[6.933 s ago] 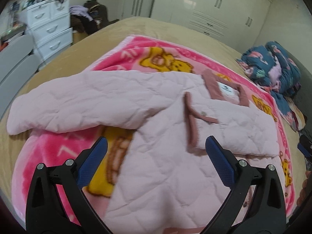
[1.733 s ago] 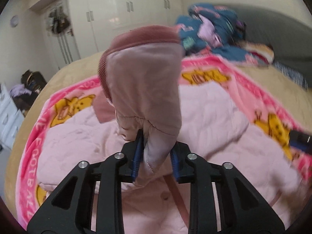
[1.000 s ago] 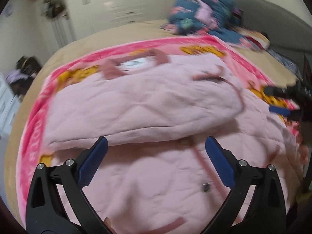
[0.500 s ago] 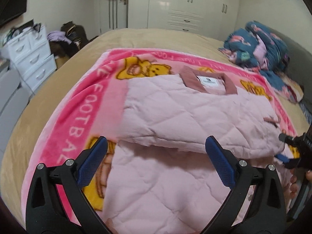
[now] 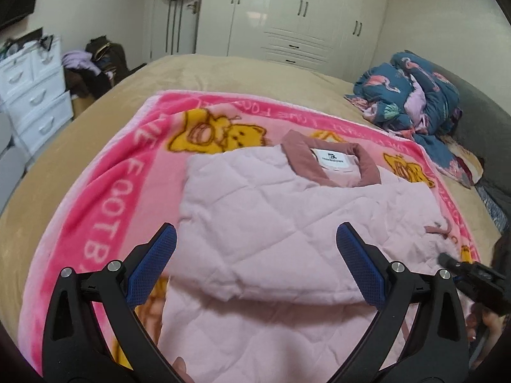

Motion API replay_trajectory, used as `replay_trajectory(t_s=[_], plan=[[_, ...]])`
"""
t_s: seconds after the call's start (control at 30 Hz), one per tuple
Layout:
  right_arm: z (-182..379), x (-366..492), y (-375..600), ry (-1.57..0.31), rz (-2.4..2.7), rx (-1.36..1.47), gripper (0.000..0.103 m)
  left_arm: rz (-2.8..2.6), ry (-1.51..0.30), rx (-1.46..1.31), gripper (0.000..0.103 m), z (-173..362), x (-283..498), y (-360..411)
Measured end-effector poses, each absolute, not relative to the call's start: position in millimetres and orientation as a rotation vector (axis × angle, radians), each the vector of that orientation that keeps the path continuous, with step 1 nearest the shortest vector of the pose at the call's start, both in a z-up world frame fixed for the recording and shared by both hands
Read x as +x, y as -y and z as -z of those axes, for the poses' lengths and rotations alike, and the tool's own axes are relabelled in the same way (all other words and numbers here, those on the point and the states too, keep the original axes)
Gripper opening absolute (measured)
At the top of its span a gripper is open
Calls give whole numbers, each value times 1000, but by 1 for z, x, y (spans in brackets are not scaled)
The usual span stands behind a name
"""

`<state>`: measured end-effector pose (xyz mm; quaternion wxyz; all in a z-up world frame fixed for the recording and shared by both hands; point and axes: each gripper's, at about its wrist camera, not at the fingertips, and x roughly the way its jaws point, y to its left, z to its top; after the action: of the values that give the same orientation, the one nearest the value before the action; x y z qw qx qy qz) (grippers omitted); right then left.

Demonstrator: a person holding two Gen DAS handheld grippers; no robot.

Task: Fold large clothes
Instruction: 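Grasp the corduroy sleeve cuff with the right tool, then pull the held cuff to straighten the sleeve and open the right tool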

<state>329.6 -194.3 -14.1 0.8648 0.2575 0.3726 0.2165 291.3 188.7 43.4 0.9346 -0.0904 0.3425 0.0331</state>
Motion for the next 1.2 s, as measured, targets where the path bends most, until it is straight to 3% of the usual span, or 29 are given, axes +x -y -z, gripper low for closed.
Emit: replay_trajectory(t_s=[0.2, 0.37, 0.83, 1.0, 1.2], plan=[[-48, 352, 179, -626, -490, 314, 19, -39, -708, -210, 94, -28, 309, -190], [-65, 376, 182, -571, -480, 260, 19, -42, -709, -205, 94, -19, 313, -194], [-10, 389, 196, -679, -382, 253, 20, -15, -690, -137, 94, -16, 317, -183], [2, 382, 200, -737, -348, 270, 30, 2, -708, -126, 94, -10, 324, -175], [3, 366, 216, -731, -265, 309, 50, 31, -753, -108, 94, -1, 330, -166]])
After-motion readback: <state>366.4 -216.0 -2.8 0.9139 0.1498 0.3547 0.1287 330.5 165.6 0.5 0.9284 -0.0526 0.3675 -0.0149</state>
